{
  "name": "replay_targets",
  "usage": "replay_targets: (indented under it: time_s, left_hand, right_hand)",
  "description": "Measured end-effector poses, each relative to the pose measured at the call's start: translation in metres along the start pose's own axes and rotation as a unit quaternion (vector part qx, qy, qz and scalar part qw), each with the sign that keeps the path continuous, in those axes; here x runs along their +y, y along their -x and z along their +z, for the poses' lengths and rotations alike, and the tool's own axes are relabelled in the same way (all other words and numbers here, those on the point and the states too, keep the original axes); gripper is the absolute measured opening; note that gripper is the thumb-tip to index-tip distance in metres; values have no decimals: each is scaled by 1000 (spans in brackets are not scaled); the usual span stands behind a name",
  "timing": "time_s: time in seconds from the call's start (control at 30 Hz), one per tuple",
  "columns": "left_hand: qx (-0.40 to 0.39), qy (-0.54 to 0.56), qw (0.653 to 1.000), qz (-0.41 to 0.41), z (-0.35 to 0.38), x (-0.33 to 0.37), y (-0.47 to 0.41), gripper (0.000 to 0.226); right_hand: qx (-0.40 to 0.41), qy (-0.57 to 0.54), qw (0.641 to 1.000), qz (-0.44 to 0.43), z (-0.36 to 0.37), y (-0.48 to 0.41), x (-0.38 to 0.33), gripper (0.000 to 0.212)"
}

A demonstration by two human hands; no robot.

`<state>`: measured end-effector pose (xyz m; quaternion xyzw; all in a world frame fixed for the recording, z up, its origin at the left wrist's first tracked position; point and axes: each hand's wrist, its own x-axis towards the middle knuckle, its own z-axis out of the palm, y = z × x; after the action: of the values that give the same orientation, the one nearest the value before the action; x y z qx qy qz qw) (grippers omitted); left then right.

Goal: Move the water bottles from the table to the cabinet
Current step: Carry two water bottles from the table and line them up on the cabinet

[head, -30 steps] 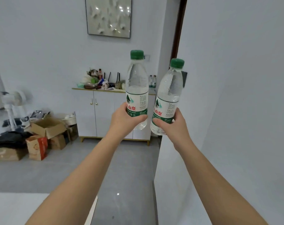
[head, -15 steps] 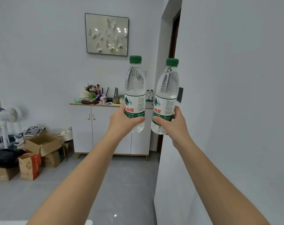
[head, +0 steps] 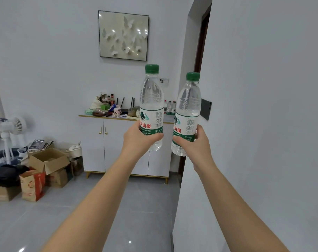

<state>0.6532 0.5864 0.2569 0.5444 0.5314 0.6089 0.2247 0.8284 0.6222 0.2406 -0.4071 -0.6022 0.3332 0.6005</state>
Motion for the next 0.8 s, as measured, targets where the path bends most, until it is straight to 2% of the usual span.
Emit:
replay_targets:
  time_s: [0.2,0.43,0.8]
  left_hand:
    - [2,-15,1000,-2,13,-27,-46,48]
    - [1,-20,1000,-9,28,-81,-137,42]
    - [-19,-37,999,-3,44,-146,-291,50]
  right_hand:
    - [18,4,1000,1,15,-45,30,64]
    - [48,15,999,-2,56,-119,78,60]
    - [60,19,998,11,122,-252,141,57]
